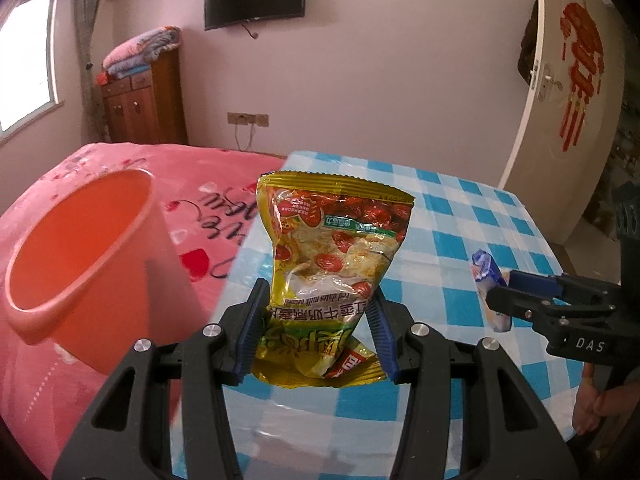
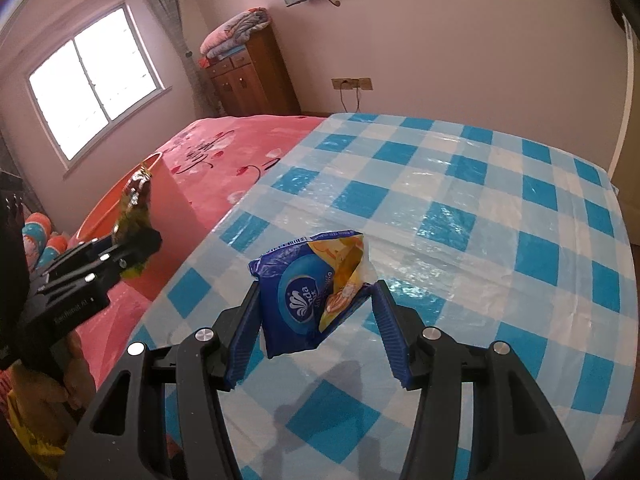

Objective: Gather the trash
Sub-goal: 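Lift both held packets and carry them over the orange bucket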

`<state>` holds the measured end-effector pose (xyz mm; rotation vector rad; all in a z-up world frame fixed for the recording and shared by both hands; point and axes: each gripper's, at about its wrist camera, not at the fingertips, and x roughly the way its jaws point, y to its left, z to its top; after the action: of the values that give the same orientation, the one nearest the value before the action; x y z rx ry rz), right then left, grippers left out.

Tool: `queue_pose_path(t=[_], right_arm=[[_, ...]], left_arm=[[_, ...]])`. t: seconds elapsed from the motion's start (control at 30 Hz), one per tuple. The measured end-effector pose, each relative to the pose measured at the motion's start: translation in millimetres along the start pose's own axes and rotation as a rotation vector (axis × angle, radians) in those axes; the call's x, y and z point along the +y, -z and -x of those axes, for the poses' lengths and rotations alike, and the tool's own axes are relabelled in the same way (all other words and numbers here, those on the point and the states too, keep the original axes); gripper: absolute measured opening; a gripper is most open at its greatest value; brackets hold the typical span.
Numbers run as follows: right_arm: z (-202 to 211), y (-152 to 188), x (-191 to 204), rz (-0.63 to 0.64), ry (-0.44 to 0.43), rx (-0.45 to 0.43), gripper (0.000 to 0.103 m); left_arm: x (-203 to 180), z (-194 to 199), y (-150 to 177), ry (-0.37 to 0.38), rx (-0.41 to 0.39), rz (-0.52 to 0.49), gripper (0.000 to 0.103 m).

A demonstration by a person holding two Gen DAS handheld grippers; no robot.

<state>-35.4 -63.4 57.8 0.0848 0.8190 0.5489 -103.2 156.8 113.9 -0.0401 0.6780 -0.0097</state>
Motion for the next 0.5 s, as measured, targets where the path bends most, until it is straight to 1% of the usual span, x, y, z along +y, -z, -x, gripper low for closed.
queue_pose_path(t=[0.2,0.5], right_arm=[[0.7,-5.3,19.0,0.029,-0.017,0.001,0.056],[-3.3,-18.7,59.4,0.098,-0.058,0.008,0.056]], left_arm=[[20.7,18.3,-9.6,-0.046,-0.041,0.014,0.05],[56.9,42.2,-20.9,-0.11,-0.097,0.058,0.05]])
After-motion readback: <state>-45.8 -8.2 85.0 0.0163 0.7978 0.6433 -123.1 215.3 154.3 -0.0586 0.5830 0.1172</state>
